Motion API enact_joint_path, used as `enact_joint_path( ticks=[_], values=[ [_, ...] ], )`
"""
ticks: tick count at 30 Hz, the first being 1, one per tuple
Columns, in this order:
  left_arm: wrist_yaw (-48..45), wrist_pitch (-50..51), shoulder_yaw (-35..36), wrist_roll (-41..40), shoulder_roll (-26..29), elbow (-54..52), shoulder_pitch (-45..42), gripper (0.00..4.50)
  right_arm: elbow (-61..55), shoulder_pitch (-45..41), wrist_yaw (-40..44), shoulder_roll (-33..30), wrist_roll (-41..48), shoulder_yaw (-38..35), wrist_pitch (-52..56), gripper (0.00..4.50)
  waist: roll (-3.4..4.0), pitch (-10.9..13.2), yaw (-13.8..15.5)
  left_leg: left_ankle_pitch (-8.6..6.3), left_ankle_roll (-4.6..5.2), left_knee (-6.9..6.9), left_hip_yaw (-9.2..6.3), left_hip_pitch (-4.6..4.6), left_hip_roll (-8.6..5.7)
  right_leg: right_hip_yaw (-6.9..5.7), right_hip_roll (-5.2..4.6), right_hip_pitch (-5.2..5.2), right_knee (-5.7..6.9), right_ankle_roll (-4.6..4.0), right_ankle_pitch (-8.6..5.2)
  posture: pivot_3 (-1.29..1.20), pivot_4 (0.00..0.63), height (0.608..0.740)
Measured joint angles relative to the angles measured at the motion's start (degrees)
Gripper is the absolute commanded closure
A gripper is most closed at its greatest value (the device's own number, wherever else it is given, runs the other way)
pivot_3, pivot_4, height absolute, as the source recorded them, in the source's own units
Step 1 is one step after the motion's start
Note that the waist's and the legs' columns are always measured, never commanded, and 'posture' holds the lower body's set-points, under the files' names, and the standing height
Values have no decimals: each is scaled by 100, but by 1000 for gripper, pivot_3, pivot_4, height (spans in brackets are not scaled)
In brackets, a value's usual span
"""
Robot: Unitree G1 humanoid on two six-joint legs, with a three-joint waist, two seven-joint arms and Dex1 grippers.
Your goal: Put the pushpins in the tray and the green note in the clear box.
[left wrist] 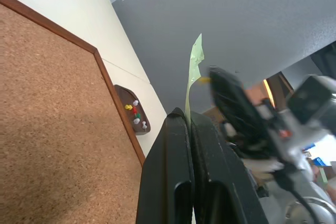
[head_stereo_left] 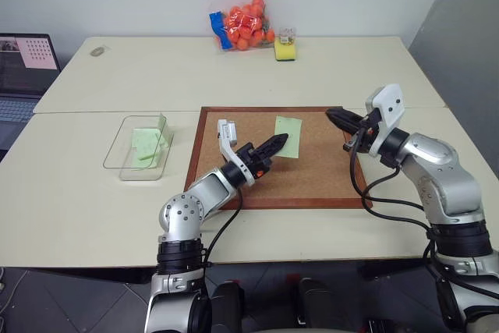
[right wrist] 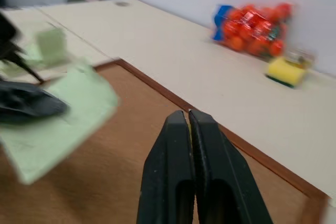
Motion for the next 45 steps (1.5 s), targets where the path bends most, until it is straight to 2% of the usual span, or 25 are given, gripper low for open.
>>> enact_joint_path(
  ticks=[6,10,16,23,30,31,35,41,45],
  values=[
    [256,-50,244,-305,-237,-29,62,4451,1589,-361,-1380,103,-770,-410,-208,4500,0,0,11,0,0,1,8,0,-3,5,-4,0,0,-8,6,0,150,740],
    [387,-62,360,-431,-288,-29,68,4451,2585,-612,-1638,163,-918,-474,-335,4500,0,0,-10,0,0,0,15,1,-2,11,-2,0,0,-8,6,0,150,740],
    [470,-58,344,-487,-299,-73,107,4451,3182,-878,-1668,229,-905,-594,-357,4500,0,0,-15,0,0,1,16,2,-1,11,-1,0,0,-9,6,0,150,740],
    [504,-61,334,-508,-303,-188,200,4500,3471,-912,-1635,353,-892,-629,-250,3025,0,0,-14,0,0,2,17,2,-1,11,-2,0,1,-9,7,0,150,740],
    [506,-62,321,-508,-303,-194,203,4500,3533,-1066,-1629,352,-896,-668,-249,1351,0,0,-14,0,0,1,16,2,-1,11,-1,0,1,-9,6,0,150,740],
    [506,-63,321,-508,-302,-194,204,4500,3542,-1065,-1632,352,-901,-669,-250,958,0,0,-14,0,0,1,17,1,-2,11,-2,0,1,-8,6,0,150,740],
    [507,-65,321,-508,-300,-195,204,4500,3556,-1061,-1656,325,-917,-672,-289,136,0,0,-14,0,0,1,17,2,-1,11,-1,0,1,-8,6,0,150,740],
    [544,-111,312,-501,-242,-218,208,4500,2570,-749,-1312,212,-869,-661,-577,136,0,0,-28,0,0,1,18,2,1,13,0,-1,0,0,2,0,150,740],
    [856,-445,268,-78,-113,-328,174,4500,1056,-216,-541,195,-422,-547,-672,136,0,0,-22,0,0,-1,9,1,4,8,5,-1,0,2,1,0,150,740]
  ],
)
